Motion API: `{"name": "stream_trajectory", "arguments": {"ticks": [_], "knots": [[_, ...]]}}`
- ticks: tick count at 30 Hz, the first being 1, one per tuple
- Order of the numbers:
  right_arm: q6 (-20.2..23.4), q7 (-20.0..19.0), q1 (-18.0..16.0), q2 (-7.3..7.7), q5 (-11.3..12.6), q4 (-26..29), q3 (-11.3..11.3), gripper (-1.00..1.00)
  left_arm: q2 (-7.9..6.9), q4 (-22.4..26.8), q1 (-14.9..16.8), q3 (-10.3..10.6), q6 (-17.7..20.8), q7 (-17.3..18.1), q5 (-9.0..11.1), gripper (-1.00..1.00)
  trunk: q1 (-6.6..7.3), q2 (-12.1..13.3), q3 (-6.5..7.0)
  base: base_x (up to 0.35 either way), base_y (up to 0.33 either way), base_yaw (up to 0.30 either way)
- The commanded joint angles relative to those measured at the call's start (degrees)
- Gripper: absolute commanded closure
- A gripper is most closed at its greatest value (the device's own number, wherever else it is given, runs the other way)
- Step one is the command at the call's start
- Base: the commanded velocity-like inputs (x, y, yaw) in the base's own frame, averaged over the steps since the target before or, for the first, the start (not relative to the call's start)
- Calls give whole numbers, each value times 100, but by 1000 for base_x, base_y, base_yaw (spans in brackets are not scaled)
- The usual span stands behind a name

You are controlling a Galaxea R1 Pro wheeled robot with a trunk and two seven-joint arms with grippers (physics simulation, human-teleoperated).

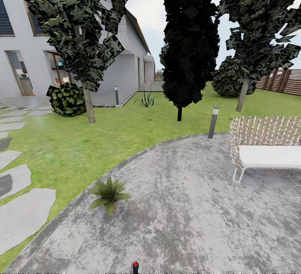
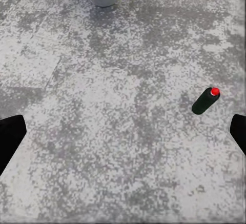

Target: Pick up the pesticide atomizer in the garden and spray insectifuge to fully cover both potted plants in the garden.

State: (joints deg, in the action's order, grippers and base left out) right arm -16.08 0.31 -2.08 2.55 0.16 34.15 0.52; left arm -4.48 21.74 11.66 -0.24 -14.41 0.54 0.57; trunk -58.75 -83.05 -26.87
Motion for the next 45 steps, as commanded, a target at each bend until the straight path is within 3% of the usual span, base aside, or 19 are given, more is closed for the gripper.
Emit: {"name": "stream_trajectory", "arguments": {"ticks": [1, 17, 45], "knots": [[-18, 4, -3, 0, 1, -4, 1, -100, 0, -3, 3, -2, -18, 5, 12, -100, 3, -3, -6, -180, -129, 0], [-18, 1, -3, 0, 1, -4, -1, -100, -1, -3, 3, -3, -18, 4, 13, -100, 3, -3, -6, -31, -29, 0], [-19, 4, -3, 0, 1, -4, -1, -100, 0, -3, 3, -2, -18, 8, 22, -100, 3, -3, -6, -24, -210, 0]]}}
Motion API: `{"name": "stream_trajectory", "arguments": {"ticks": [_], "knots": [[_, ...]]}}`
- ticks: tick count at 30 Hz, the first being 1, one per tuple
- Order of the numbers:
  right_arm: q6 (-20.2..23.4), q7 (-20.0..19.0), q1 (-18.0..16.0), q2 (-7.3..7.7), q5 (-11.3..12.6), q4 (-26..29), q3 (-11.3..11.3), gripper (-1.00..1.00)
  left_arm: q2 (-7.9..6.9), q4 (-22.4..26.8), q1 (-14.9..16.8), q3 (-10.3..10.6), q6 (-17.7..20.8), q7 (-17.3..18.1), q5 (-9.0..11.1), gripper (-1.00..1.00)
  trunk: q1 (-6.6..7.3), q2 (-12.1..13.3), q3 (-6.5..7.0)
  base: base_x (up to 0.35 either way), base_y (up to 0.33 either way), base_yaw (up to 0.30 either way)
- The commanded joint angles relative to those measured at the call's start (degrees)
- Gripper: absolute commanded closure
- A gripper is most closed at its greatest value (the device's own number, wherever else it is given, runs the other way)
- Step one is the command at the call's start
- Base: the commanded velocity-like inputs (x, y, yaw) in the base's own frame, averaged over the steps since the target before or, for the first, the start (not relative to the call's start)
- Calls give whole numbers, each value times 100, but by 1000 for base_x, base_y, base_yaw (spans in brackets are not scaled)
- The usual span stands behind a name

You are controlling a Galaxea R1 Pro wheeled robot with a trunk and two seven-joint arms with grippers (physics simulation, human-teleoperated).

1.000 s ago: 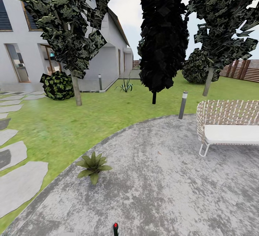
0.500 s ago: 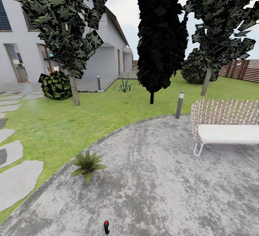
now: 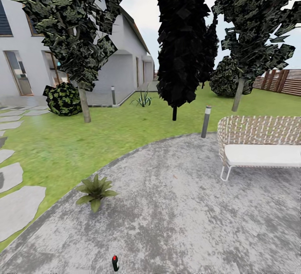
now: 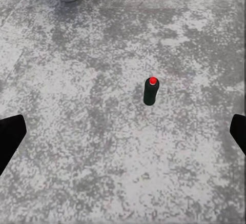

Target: Pick up the pesticide atomizer in the garden and spray insectifuge to fully cover both potted plants in the garden.

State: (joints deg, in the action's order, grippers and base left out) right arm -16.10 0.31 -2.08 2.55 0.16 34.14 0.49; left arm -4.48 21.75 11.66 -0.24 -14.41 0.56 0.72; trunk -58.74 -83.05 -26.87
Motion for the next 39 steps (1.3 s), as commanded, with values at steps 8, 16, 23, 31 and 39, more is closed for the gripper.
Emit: {"name": "stream_trajectory", "arguments": {"ticks": [8, 16, 23, 31, 39], "knots": [[-16, 3, -3, 0, 1, -4, 2, -100, 0, -6, 3, -2, -18, 3, 13, -100, 1, -3, -6, -84, -16, 0], [-17, 0, -3, 0, 1, -4, 1, -100, -4, -4, 3, -9, -18, -3, 9, -100, 1, -3, -6, -16, -1, 0], [-22, 4, -3, 0, 1, 4, 0, -100, -8, -4, 3, -11, -18, -3, 15, -100, 1, -3, -6, 0, 0, 0], [-21, 3, -3, 0, 1, -11, -4, -100, -9, -4, 3, -18, -18, -3, 16, -100, 1, -3, -6, -111, -73, 0], [-17, 3, -3, 0, 1, -13, -3, -100, -12, 31, 3, -40, -18, -54, 9, -100, 1, -3, -6, -21, -14, 0]]}}
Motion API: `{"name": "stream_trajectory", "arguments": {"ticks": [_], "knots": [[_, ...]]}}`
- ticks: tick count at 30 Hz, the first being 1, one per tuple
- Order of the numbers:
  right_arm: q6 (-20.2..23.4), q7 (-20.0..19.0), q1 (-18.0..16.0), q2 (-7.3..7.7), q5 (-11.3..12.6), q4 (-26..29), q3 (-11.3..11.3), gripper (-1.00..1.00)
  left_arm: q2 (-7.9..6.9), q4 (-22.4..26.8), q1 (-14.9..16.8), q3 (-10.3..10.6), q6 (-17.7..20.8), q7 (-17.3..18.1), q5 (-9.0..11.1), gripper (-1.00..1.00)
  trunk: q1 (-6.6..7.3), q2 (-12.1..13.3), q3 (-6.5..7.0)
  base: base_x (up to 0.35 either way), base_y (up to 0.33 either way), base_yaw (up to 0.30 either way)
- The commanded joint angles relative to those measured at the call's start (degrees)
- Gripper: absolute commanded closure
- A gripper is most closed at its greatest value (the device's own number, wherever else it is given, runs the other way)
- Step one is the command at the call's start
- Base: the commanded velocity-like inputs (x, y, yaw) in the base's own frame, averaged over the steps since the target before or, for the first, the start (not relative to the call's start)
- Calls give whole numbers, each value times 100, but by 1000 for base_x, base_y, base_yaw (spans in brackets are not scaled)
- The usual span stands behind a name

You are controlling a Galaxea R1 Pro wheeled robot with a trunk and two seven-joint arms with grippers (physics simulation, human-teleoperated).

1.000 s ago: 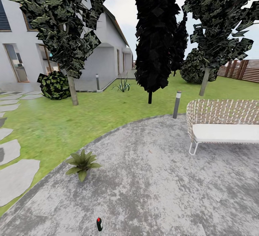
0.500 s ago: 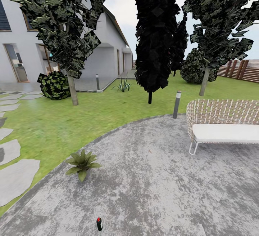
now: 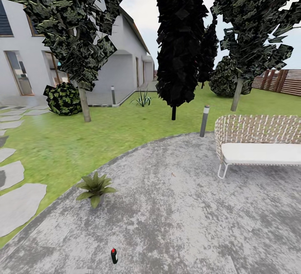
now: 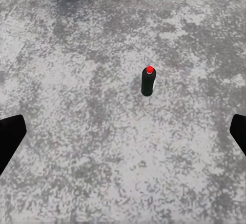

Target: Pick up the pesticide atomizer in the garden and spray insectifuge to fully cover both potted plants in the garden.

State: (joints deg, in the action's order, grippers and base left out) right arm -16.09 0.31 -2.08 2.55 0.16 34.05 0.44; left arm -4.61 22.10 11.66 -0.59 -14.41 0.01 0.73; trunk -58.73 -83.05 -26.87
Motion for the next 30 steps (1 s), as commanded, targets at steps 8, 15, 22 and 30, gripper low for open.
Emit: {"name": "stream_trajectory", "arguments": {"ticks": [8, 15, 22, 30], "knots": [[-27, 4, -8, 4, 1, 88, 3, -100, -5, 85, 133, 21, -7, -26, 8, -100, 0, -3, -6, -1, -1, 0], [-51, 4, -470, 7, -64, 725, 0, -100, 13, -26, 1102, 23, 77, 17, 14, -100, 0, -3, -6, 0, 0, 0], [-51, 547, -1040, 4, -71, 1114, -5, -100, 40, -94, 1598, 0, 87, 26, 23, -100, 0, -3, -6, 0, 0, 0], [-52, 664, -1075, -37, -76, 1081, -67, -100, 180, -107, 1594, 42, 17, 68, 6, -100, -44, -83, -42, 0, 0, 0]]}}
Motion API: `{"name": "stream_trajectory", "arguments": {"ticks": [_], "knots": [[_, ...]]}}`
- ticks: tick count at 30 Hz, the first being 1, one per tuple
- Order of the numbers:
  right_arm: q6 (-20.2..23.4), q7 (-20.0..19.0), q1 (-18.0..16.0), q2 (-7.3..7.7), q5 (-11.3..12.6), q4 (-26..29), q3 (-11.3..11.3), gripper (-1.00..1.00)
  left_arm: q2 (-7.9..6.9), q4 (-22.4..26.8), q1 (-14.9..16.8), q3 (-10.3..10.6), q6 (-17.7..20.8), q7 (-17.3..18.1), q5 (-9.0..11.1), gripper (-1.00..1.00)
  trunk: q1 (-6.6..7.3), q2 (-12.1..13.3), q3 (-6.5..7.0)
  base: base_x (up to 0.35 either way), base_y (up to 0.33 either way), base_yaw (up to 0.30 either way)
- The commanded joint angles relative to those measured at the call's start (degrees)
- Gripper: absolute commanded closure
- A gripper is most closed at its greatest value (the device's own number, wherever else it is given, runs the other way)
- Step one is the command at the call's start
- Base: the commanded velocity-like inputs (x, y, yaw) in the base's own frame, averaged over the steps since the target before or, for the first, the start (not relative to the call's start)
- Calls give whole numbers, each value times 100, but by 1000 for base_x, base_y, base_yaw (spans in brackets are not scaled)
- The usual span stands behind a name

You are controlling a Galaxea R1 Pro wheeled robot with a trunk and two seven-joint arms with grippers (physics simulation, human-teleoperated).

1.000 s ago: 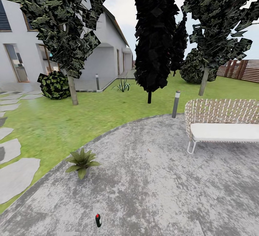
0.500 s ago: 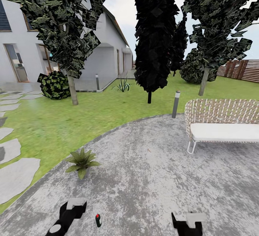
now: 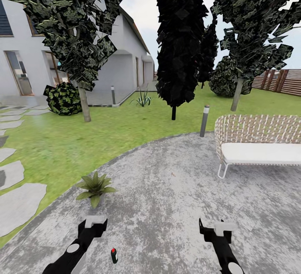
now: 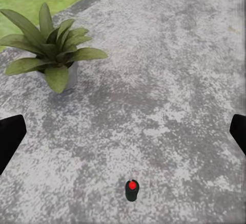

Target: Pick up the pesticide atomizer in the garden and spray insectifuge to fully cover both potted plants in the garden.

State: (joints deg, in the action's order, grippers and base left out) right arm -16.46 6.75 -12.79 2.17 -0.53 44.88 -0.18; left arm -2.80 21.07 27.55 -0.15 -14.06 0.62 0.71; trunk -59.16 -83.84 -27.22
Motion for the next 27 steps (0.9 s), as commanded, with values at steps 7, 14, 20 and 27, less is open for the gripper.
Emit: {"name": "stream_trajectory", "arguments": {"ticks": [7, 14, 20, 27], "knots": [[-15, 22, 1, -5, -3, 0, -9, -100, -1, -14, 4, -28, 7, -1, 17, -100, -154, -285, -132, 0, 0, 0], [-15, 20, 2, 17, -8, -5, -1, -100, -8, -117, 4, -34, -12, 1, 22, -100, -308, -566, -269, 0, 0, 0], [-15, 20, 2, 20, -8, -6, 0, -100, -9, -201, 4, -40, -32, 0, 25, -100, -440, -807, -423, 0, 0, 0], [-15, 20, 4, 20, -3, -6, 0, -100, -10, -215, 4, -38, -35, -1, 25, -100, -593, -1087, -611, 0, 0, 0]]}}
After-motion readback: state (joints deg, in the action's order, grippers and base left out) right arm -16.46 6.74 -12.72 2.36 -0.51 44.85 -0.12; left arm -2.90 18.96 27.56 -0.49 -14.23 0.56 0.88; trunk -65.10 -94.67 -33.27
